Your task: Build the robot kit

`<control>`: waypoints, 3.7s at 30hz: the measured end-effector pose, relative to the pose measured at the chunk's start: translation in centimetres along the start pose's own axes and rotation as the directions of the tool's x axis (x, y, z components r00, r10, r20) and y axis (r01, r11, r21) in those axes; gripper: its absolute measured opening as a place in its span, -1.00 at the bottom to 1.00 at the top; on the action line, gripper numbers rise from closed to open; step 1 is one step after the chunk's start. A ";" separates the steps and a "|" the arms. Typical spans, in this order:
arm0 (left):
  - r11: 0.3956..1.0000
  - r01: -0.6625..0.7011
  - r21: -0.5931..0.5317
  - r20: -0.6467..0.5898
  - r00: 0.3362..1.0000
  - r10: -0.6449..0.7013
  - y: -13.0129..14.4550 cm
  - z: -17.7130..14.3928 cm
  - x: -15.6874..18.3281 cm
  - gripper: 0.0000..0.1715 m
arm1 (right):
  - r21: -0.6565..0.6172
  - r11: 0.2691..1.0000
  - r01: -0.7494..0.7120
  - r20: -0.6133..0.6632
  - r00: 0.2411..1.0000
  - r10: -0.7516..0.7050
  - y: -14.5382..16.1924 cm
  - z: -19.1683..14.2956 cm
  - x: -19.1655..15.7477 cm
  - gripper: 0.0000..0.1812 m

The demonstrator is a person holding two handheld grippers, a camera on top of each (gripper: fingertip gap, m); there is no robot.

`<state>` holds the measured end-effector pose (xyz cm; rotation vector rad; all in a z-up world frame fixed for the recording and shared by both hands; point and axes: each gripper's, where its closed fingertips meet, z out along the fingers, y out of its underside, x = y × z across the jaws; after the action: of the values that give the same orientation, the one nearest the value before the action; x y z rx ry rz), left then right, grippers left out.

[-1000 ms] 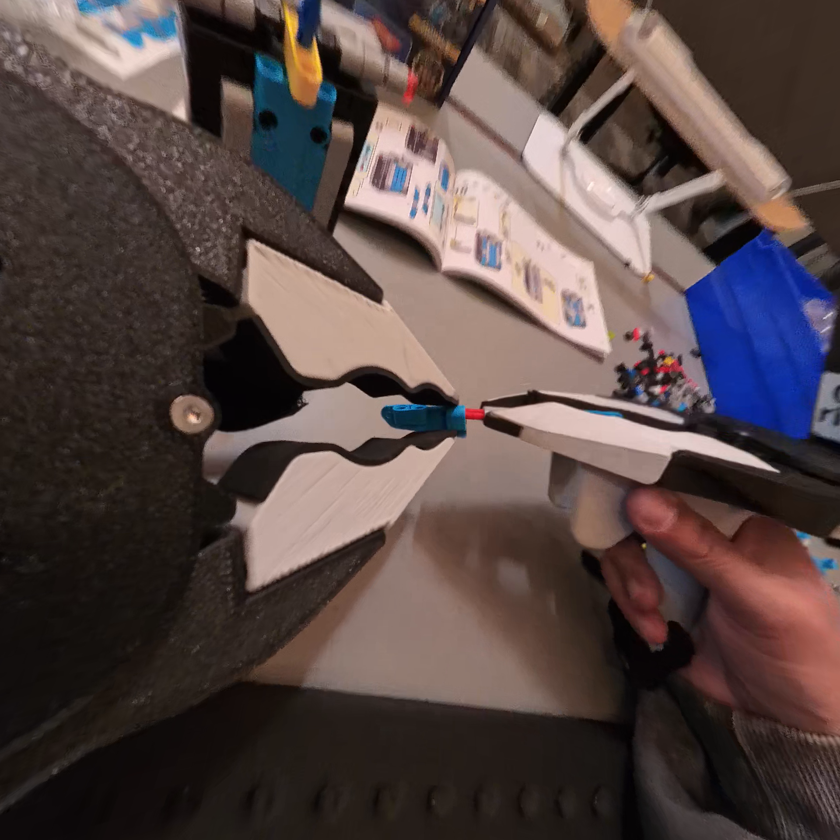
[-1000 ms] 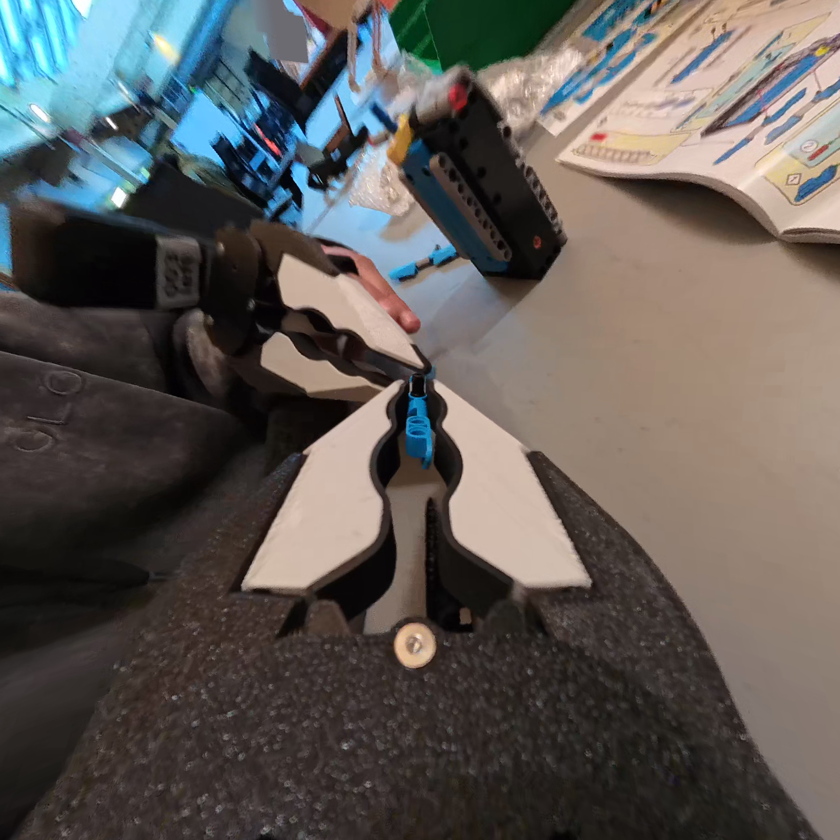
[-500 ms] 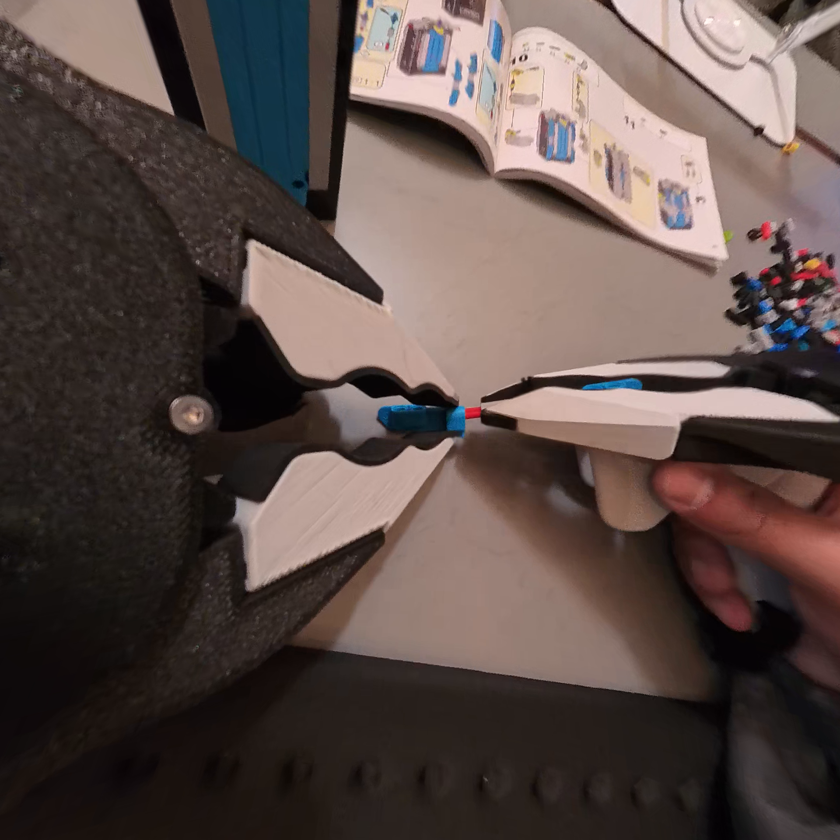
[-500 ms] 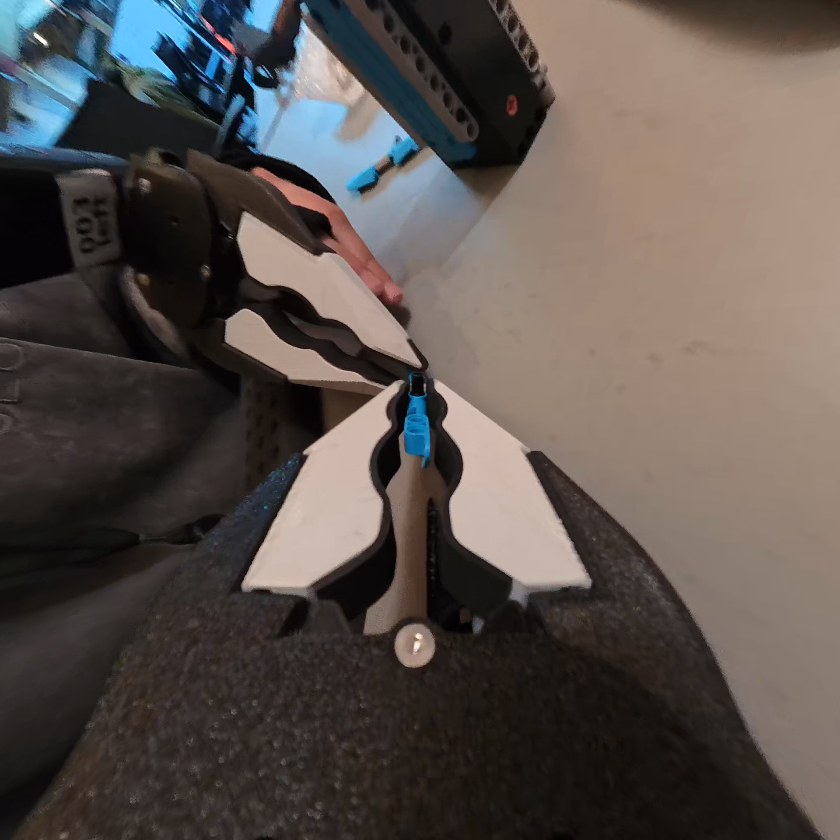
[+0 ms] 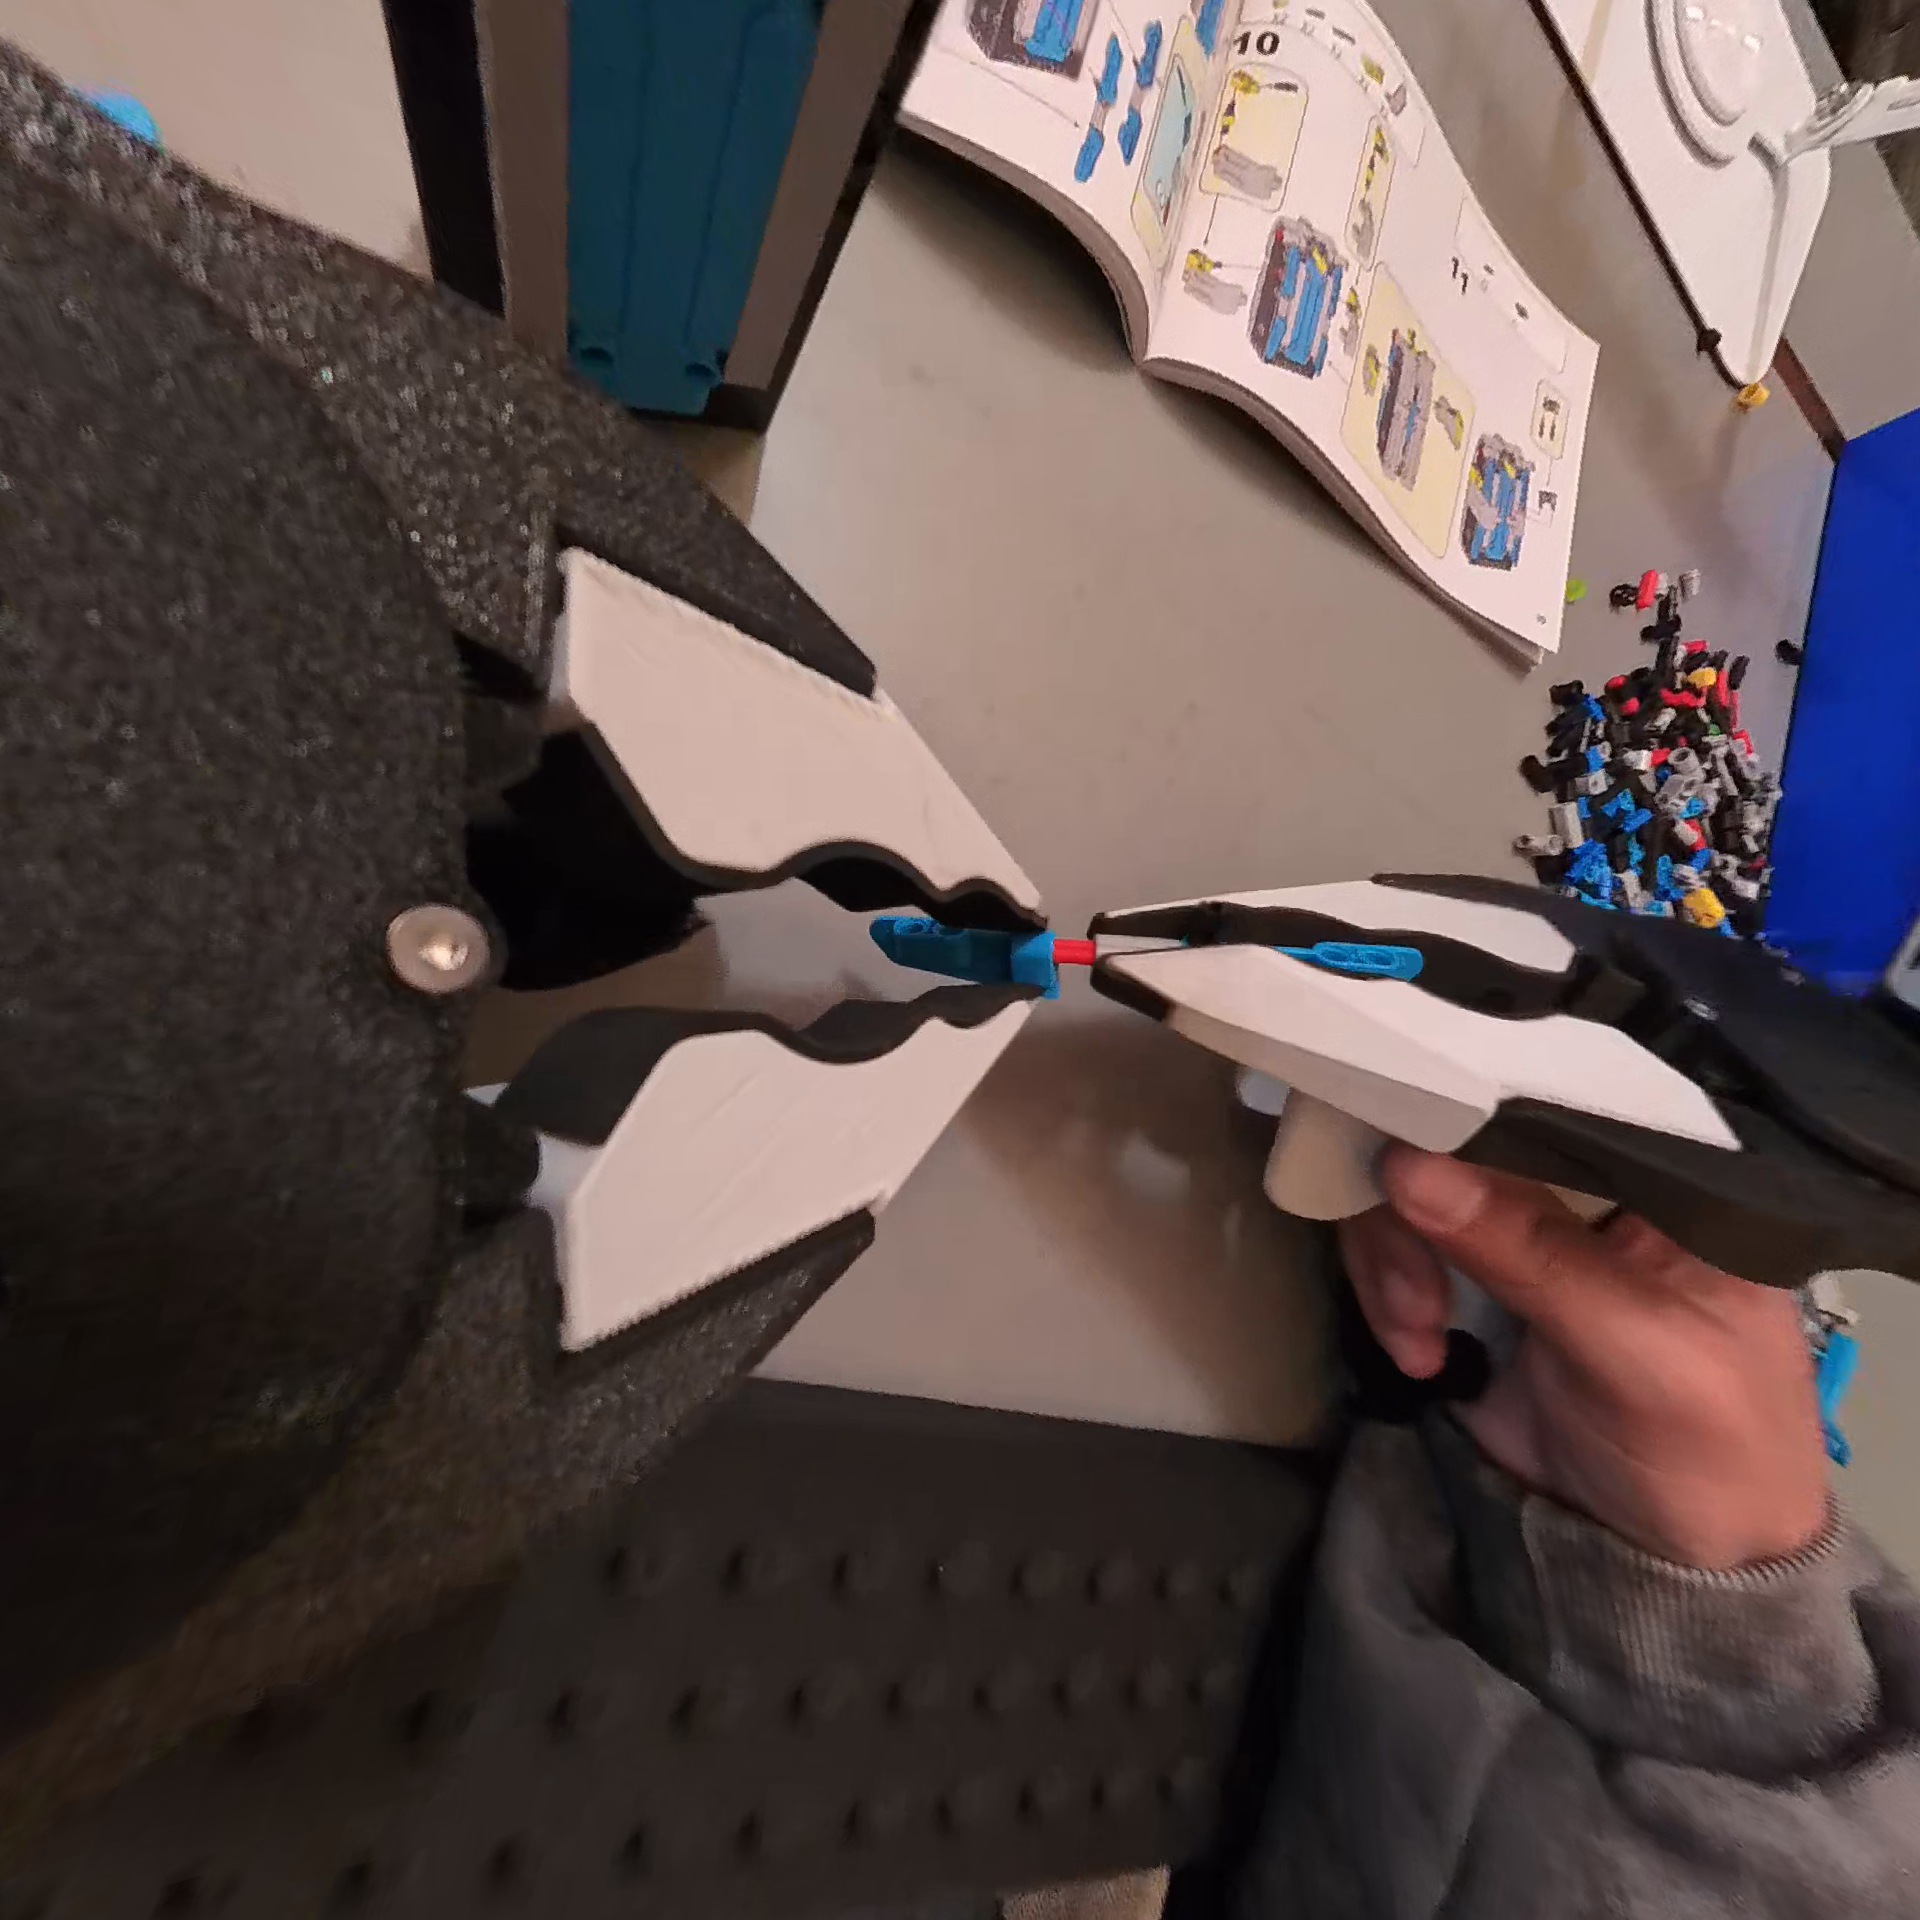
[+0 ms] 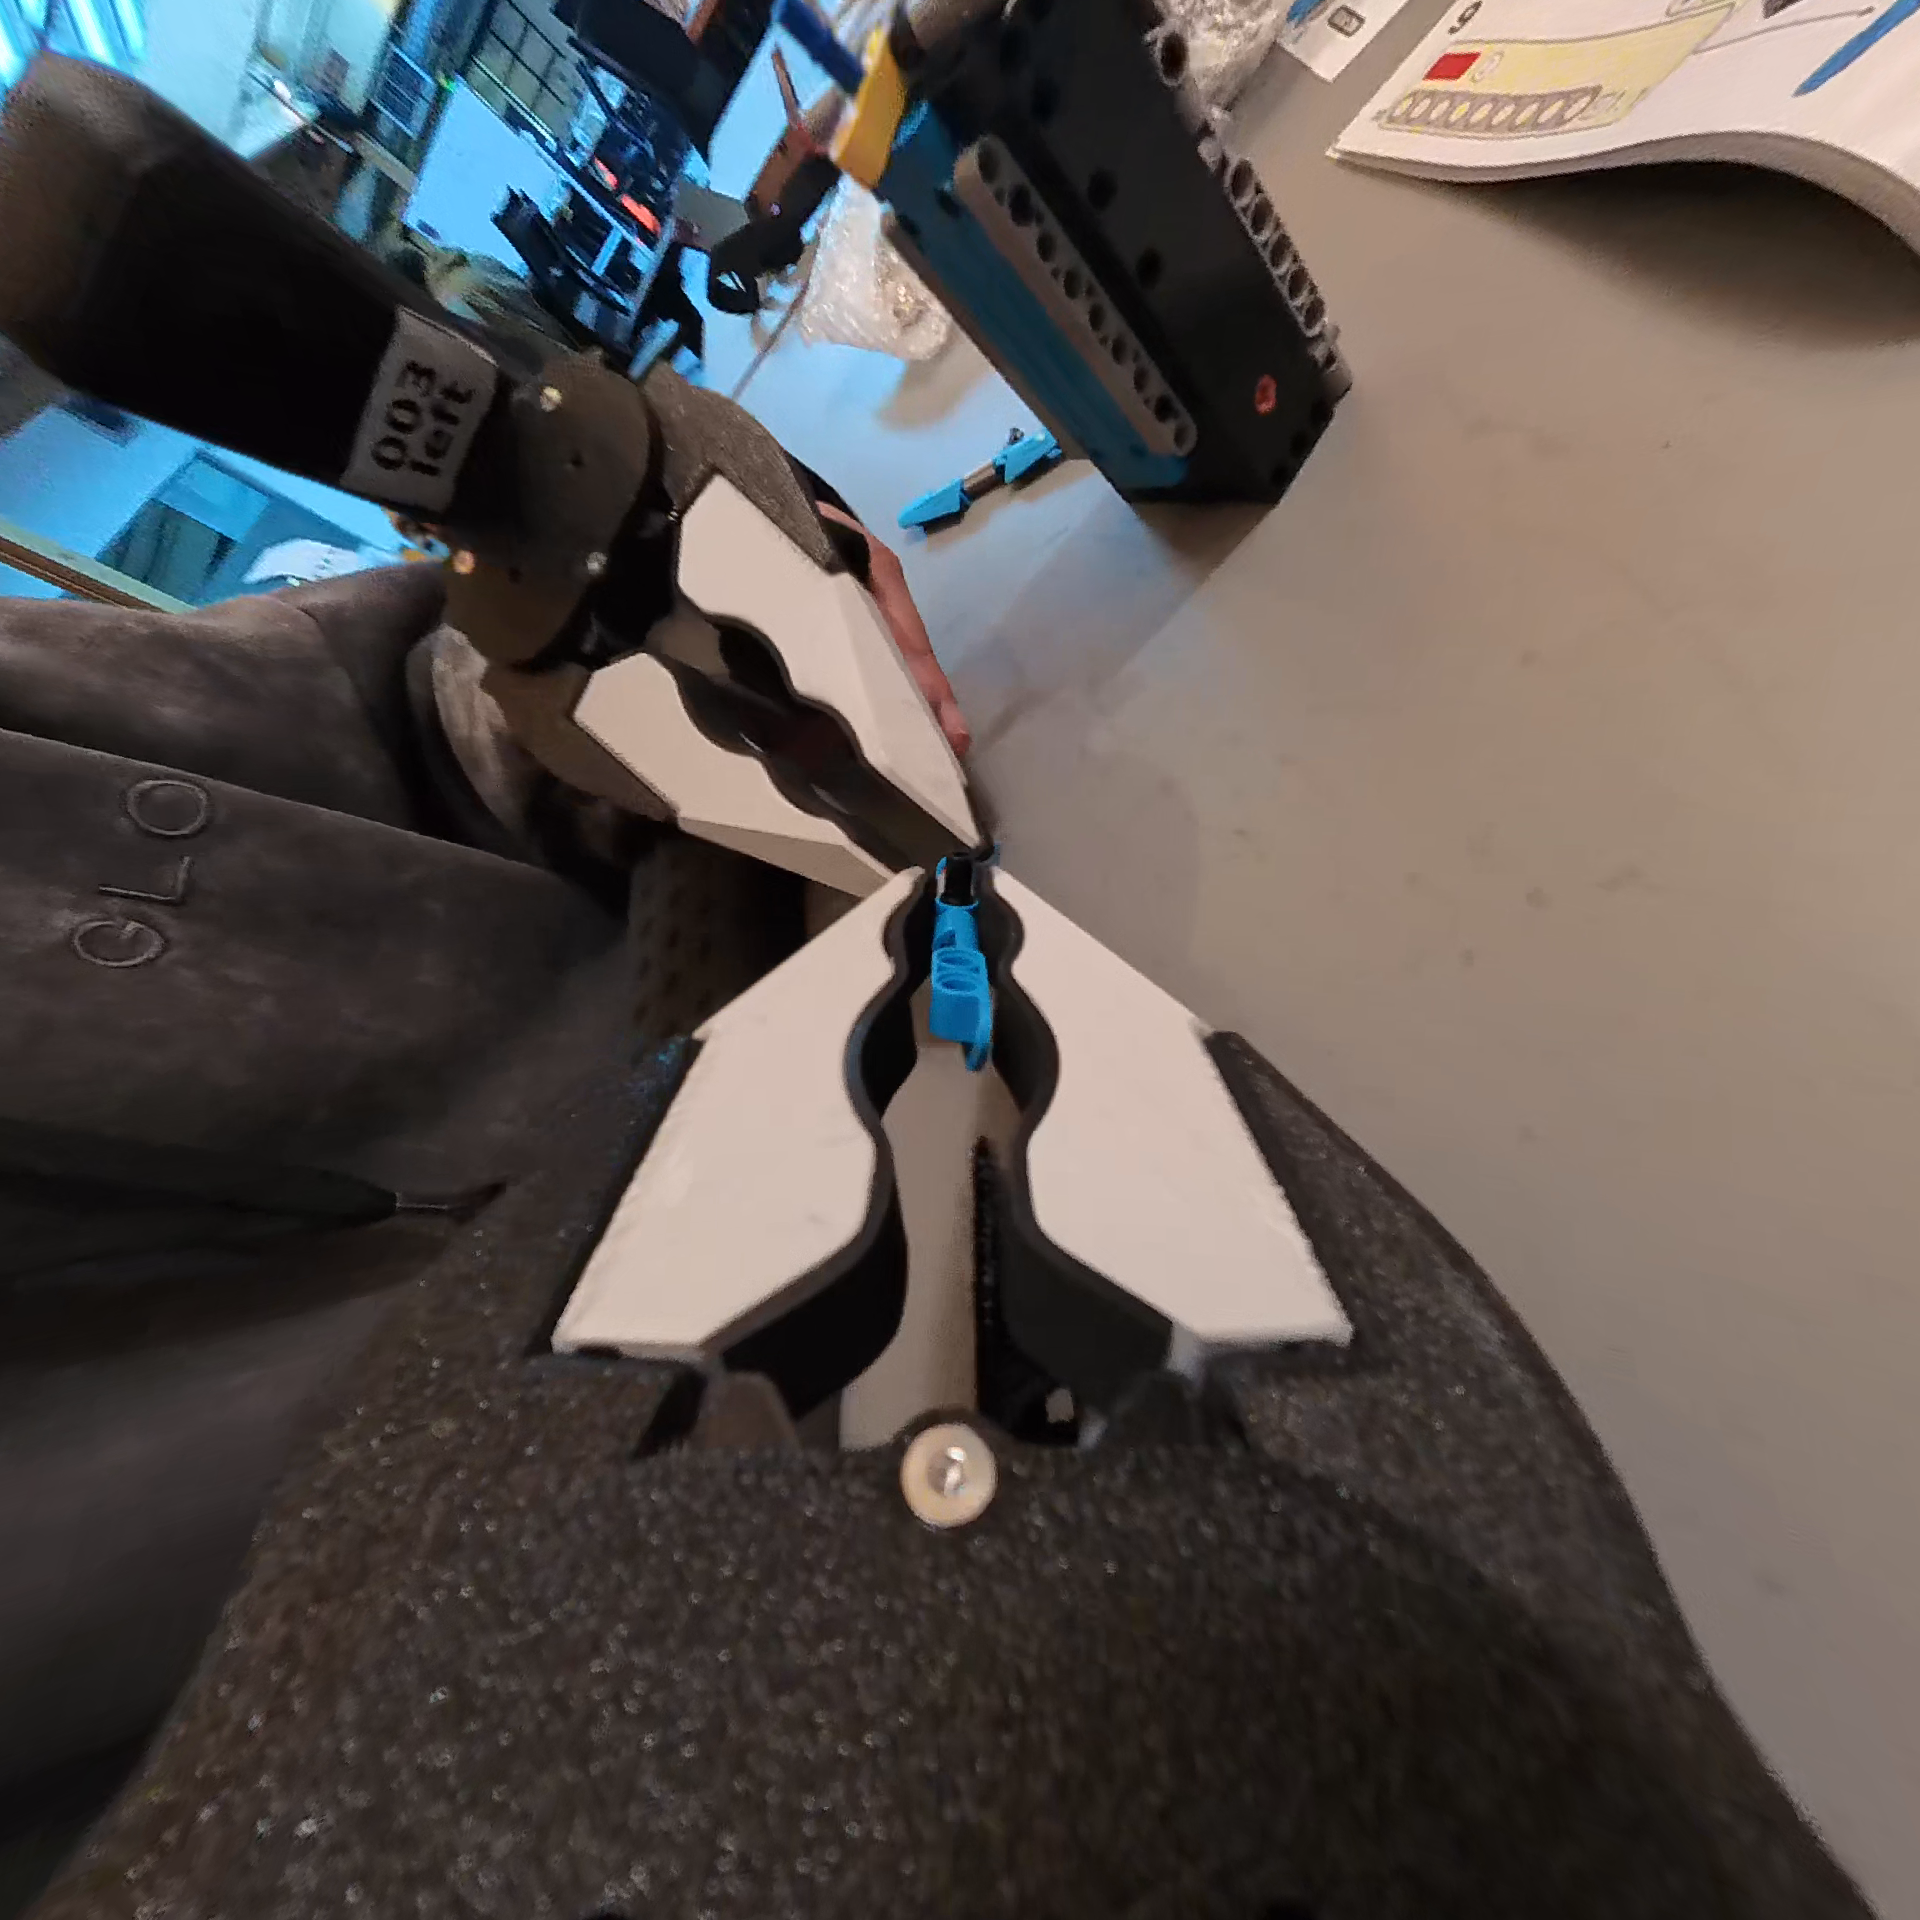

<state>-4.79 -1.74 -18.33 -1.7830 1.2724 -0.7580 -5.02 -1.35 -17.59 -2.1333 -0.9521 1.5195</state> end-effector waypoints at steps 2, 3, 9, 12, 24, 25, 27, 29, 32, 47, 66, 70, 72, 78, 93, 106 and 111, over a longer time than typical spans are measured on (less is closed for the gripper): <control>1.000 -0.003 -0.020 0.004 1.000 0.003 0.3 0.2 0.0 -0.91 | -0.016 1.000 0.013 -0.028 1.000 -0.013 0.2 0.1 0.3 -0.92; 1.000 0.001 -0.025 0.002 1.000 -0.001 0.4 0.3 0.0 -0.91 | -0.019 1.000 0.015 -0.036 0.999 -0.016 0.2 0.2 0.3 -0.92; 0.994 -0.043 -0.097 0.030 0.998 0.046 1.4 0.9 0.0 -0.91 | -0.063 0.998 0.014 -0.095 0.995 -0.020 1.0 0.6 1.1 -0.92; 0.982 -0.081 -0.168 0.037 0.995 0.088 2.4 1.4 0.1 -0.91 | -0.131 0.990 0.048 -0.179 0.981 -0.071 1.9 1.0 2.0 -0.92; 1.000 0.012 0.014 -0.010 1.000 -0.012 -0.2 0.0 0.1 -0.90 | 0.019 0.999 -0.048 0.019 0.999 0.048 -0.2 0.0 0.0 -0.92; 0.998 0.058 0.038 -0.029 0.998 -0.056 -0.6 -0.2 0.0 -0.91 | 0.038 0.997 -0.063 0.044 0.997 0.062 -0.5 -0.2 -0.2 -0.92; 0.983 0.163 0.079 -0.088 0.984 -0.156 -1.2 -0.6 0.0 -0.91 | 0.071 0.994 -0.087 0.093 0.992 0.080 -1.0 -0.4 -0.6 -0.92; 0.977 0.197 0.075 -0.110 0.976 -0.188 -1.2 -0.7 0.0 -0.91 | 0.066 0.995 -0.076 0.085 0.994 0.070 -0.9 -0.3 -0.7 -0.92; 0.980 0.185 0.071 -0.112 0.978 -0.176 -1.1 -0.6 0.1 -0.91 | 0.056 0.996 -0.064 0.079 0.995 0.060 -0.8 -0.3 -0.8 -0.92; 0.988 0.133 -0.082 -0.119 0.983 -0.143 1.0 0.9 1.3 -0.94 | -0.119 0.989 0.083 -0.114 0.989 -0.097 1.5 0.7 0.2 -0.92; 0.941 0.336 0.047 -0.289 0.906 -0.309 -1.3 -1.1 1.4 -0.95 | -0.010 0.988 0.151 0.006 0.988 -0.151 -0.2 0.1 -2.1 -0.92; 0.894 0.446 0.044 -0.362 0.841 -0.402 -1.7 -1.4 1.4 -0.96 | 0.008 0.981 0.196 -0.014 0.981 -0.196 -0.6 0.0 -2.5 -0.92; 0.877 0.478 0.047 -0.379 0.821 -0.427 -1.9 -1.5 1.3 -0.96 | 0.006 0.977 0.215 -0.026 0.976 -0.215 -0.6 -0.1 -2.6 -0.92; 0.874 0.486 0.003 -0.370 0.812 -0.451 -1.2 -1.1 1.4 -0.96 | -0.051 0.965 0.256 -0.071 0.963 -0.259 0.0 0.3 -2.1 -0.92; 0.896 0.438 0.071 -0.380 0.843 -0.382 -2.3 -1.7 1.6 -0.94 | 0.065 0.983 0.173 0.041 0.984 -0.176 -1.4 0.0 -3.1 -0.92; 0.845 0.511 0.157 -0.441 0.802 -0.403 -4.1 -2.8 1.1 -0.95 | 0.196 0.968 0.160 0.101 0.978 -0.182 -3.1 -0.5 -4.2 -0.93; 0.776 0.597 0.205 -0.498 0.746 -0.442 -5.3 -3.6 0.7 -0.96 | 0.293 0.938 0.186 0.072 0.974 -0.216 -4.3 -0.9 -5.0 -0.93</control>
<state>-5.08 -2.41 -11.92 -1.7331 0.7830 -1.6746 -6.58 -1.67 -11.14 -1.7177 -0.8932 1.5693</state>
